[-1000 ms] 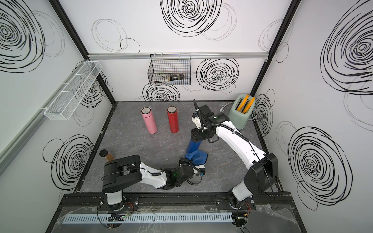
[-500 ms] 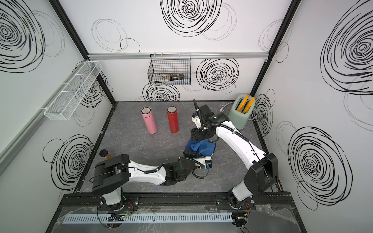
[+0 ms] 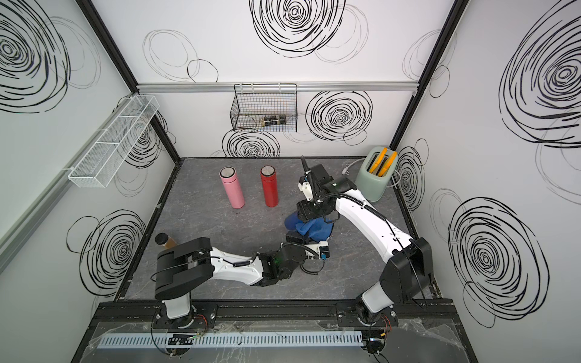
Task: Wipe the surface of the thermos
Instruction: Wipe the dirt from the surface of the thermos.
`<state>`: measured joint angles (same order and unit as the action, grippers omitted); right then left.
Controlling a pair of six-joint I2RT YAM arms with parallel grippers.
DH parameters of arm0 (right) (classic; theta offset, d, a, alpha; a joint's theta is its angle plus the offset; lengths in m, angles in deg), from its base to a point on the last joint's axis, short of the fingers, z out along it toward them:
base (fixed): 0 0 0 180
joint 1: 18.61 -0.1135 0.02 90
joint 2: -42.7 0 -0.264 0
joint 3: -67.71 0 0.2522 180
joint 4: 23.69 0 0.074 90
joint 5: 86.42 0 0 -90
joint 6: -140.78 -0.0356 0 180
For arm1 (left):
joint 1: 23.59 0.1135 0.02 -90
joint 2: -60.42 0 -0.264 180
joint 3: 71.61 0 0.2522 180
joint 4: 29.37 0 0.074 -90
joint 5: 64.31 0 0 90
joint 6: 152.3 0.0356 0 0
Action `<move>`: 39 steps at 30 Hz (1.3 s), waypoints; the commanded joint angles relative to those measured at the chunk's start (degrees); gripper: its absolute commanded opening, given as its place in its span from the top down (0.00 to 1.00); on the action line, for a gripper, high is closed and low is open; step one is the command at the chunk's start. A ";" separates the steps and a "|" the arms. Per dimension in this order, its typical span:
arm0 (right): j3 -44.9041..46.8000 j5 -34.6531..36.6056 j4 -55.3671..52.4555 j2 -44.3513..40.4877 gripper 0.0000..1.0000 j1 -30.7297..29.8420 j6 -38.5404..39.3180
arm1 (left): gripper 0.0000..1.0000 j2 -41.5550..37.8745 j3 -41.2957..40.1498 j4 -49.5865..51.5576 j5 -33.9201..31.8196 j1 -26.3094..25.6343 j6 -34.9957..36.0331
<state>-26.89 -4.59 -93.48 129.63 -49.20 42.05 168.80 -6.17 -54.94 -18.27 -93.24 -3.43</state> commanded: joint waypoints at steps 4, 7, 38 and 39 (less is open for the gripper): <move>-0.64 -1.78 -4.22 -1.77 1.00 0.24 1.15 | 1.00 0.64 -3.10 -5.10 -1.74 -0.15 -2.77; -1.39 -1.77 -4.57 -1.45 1.00 0.33 1.29 | 1.00 -0.33 -4.45 -5.28 -1.65 -1.08 -3.99; -6.39 3.05 -9.63 -0.35 1.00 -3.11 17.75 | 1.00 -69.11 -26.78 20.13 14.61 -1.47 -46.35; -5.99 3.59 -9.57 0.08 1.00 -4.05 18.16 | 1.00 -70.23 -26.72 20.30 16.79 -0.10 -48.01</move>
<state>-31.67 -1.79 -101.85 129.68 -51.26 57.57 100.63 -33.14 -36.19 -6.21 -95.54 -45.31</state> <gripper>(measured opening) 0.653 0.097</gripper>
